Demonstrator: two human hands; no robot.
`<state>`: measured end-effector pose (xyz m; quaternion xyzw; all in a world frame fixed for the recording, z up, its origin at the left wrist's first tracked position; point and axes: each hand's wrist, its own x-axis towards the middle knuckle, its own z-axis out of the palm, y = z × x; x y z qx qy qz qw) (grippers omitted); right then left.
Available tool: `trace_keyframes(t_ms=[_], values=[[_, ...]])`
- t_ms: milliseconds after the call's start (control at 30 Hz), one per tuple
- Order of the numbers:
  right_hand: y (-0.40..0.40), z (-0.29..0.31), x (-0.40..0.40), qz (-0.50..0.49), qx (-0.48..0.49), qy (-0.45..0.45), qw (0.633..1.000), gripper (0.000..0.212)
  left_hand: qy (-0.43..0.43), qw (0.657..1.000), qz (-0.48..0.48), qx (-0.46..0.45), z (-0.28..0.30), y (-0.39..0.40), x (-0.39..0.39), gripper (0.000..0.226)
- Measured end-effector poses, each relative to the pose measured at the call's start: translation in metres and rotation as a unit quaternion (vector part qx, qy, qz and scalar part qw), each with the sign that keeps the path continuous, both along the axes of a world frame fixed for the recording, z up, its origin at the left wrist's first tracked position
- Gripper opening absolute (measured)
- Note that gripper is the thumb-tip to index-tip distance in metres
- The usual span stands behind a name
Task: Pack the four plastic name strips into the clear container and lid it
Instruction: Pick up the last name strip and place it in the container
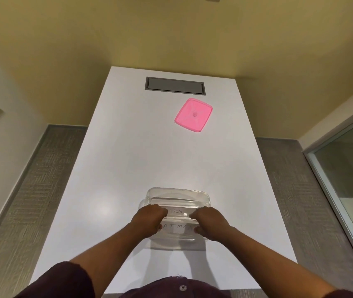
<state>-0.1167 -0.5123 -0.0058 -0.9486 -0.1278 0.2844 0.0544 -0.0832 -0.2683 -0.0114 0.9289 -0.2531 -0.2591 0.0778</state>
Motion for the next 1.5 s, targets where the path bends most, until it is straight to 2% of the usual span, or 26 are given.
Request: trace_keyframes(t_ms=[333,433,867,1067,1167,1300,1400,1500], values=[[0.013,-0.018,-0.005,0.003,-0.025,0.003,1.0,0.041,-0.014,0.998,0.005,0.06,-0.011,-0.007,-0.01,0.028],[0.017,-0.02,-0.006,0.01,-0.039,-0.002,0.999,0.032,-0.014,0.998,0.008,0.067,-0.012,-0.009,-0.011,0.025],[0.019,-0.027,-0.007,0.018,-0.052,-0.008,0.998,0.032,-0.002,0.998,0.003,0.064,-0.017,-0.013,-0.013,0.025],[0.015,-0.028,-0.006,0.024,-0.034,0.001,0.999,0.044,0.022,1.0,0.004,0.019,-0.02,-0.007,-0.013,0.032],[0.01,-0.023,-0.006,-0.034,0.044,-0.025,0.998,0.054,0.018,0.998,0.026,-0.063,-0.014,-0.001,-0.011,0.035],[-0.002,-0.009,-0.005,-0.172,0.174,-0.148,0.958,0.032,-0.06,0.962,0.12,-0.238,-0.005,0.007,-0.009,0.018],[-0.015,-0.004,-0.002,-0.287,0.223,-0.217,0.906,0.018,-0.14,0.925,0.205,-0.286,-0.005,0.016,-0.003,0.02],[-0.024,-0.003,0.0,-0.372,0.226,-0.231,0.87,0.015,-0.135,0.892,0.318,-0.29,-0.009,0.025,0.002,0.033]])
